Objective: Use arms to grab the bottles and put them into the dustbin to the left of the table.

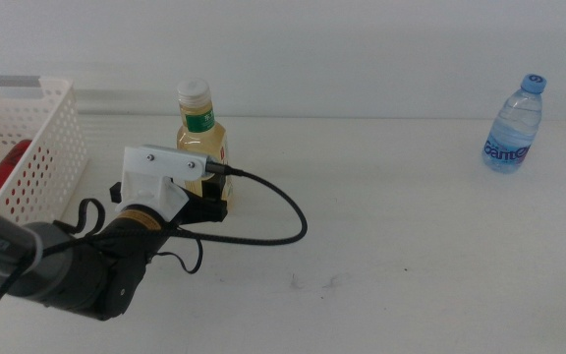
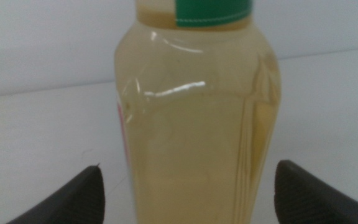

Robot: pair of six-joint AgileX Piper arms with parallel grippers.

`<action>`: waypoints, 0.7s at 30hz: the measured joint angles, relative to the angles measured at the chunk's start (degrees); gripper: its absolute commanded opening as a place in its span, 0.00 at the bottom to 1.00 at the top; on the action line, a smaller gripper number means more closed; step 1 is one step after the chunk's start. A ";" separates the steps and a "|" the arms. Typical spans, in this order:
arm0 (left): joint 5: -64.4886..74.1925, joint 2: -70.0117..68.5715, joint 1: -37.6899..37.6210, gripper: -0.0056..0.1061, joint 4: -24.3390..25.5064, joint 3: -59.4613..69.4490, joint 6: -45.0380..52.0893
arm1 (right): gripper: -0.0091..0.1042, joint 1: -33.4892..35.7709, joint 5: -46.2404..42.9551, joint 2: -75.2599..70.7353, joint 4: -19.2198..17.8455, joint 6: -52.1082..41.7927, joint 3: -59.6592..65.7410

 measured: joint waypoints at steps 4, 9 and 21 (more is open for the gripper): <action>-0.51 2.93 0.65 0.88 1.53 -2.69 -2.03 | 0.86 0.00 0.00 0.00 0.00 0.00 0.00; -0.61 7.63 0.77 0.88 2.01 -7.48 -2.78 | 0.86 0.00 0.00 0.00 0.00 0.00 0.00; -2.84 16.21 0.77 0.46 1.87 -16.07 2.04 | 0.86 0.00 0.00 0.00 0.00 0.00 0.00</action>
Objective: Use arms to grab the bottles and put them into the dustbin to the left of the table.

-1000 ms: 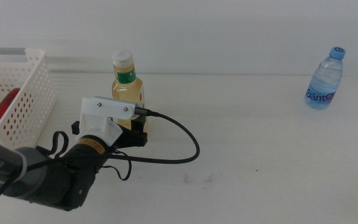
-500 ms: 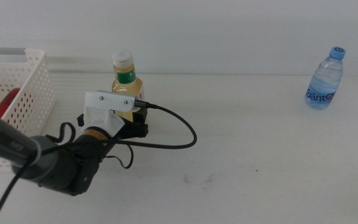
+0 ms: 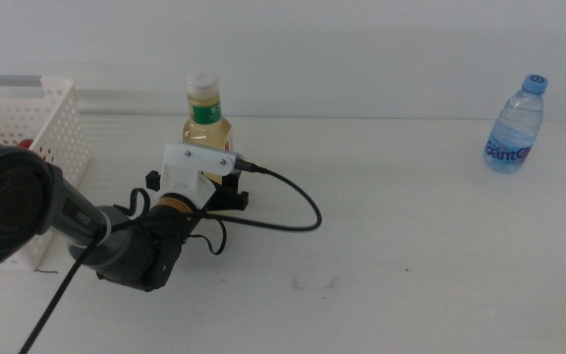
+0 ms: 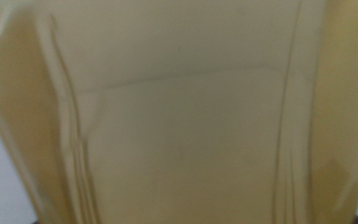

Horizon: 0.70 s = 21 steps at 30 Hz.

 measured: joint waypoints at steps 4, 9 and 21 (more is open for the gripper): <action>3.54 -3.83 -0.10 0.07 0.19 2.85 1.20 | 0.86 0.00 0.00 0.00 0.00 0.00 0.00; 15.45 -18.33 -0.84 0.03 -1.47 11.36 1.09 | 0.86 0.00 0.00 0.00 0.00 0.00 0.00; 93.50 -49.14 5.08 0.03 4.87 -8.77 -1.67 | 0.86 0.00 0.00 0.00 0.00 0.00 0.00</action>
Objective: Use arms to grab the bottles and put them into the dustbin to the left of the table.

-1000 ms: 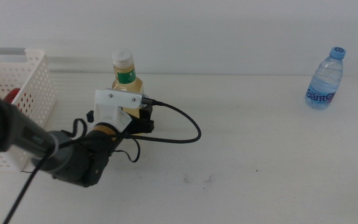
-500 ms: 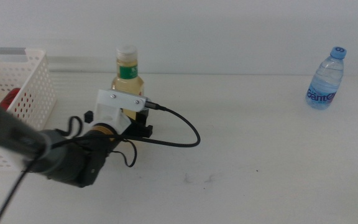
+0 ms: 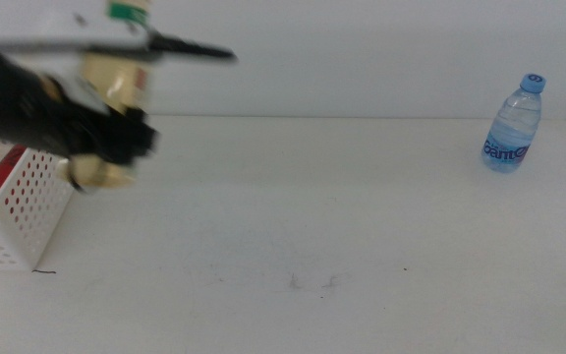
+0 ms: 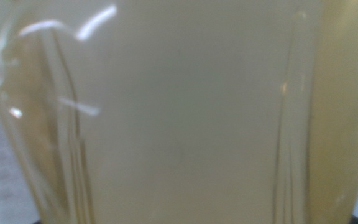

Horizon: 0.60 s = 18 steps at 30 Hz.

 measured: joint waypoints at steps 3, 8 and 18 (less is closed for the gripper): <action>11.80 2.07 6.65 0.03 -0.12 -9.00 4.04 | 0.86 0.00 0.00 0.00 0.00 0.00 0.00; 25.55 8.43 19.03 0.03 -0.39 -22.01 12.70 | 0.86 0.00 0.00 0.00 0.00 0.00 0.00; 29.90 22.27 31.49 0.03 -0.52 -27.84 22.65 | 0.86 0.00 0.00 0.00 0.00 0.00 0.00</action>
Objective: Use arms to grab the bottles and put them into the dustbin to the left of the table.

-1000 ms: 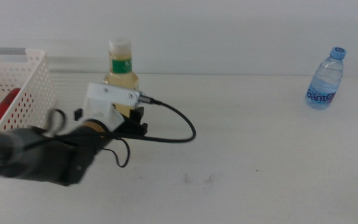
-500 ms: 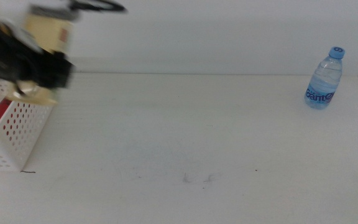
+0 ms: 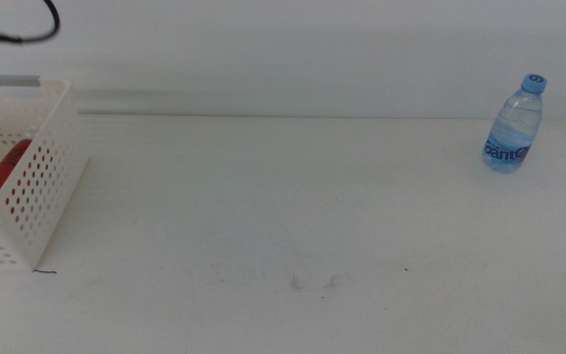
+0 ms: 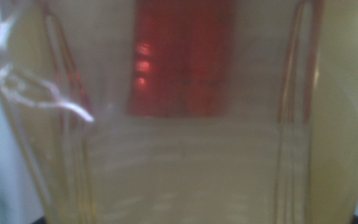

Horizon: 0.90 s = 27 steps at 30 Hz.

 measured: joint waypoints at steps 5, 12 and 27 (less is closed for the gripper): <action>-1.30 5.36 0.00 0.03 -0.89 0.00 1.91 | 0.86 0.00 0.00 0.00 0.00 0.00 0.00; -3.39 10.08 0.00 0.09 -2.05 0.00 2.30 | 0.86 0.00 0.00 0.00 0.00 0.00 0.00; -3.59 10.80 -2.09 0.89 -3.64 -0.90 2.36 | 0.86 0.00 0.00 0.00 0.00 0.00 0.00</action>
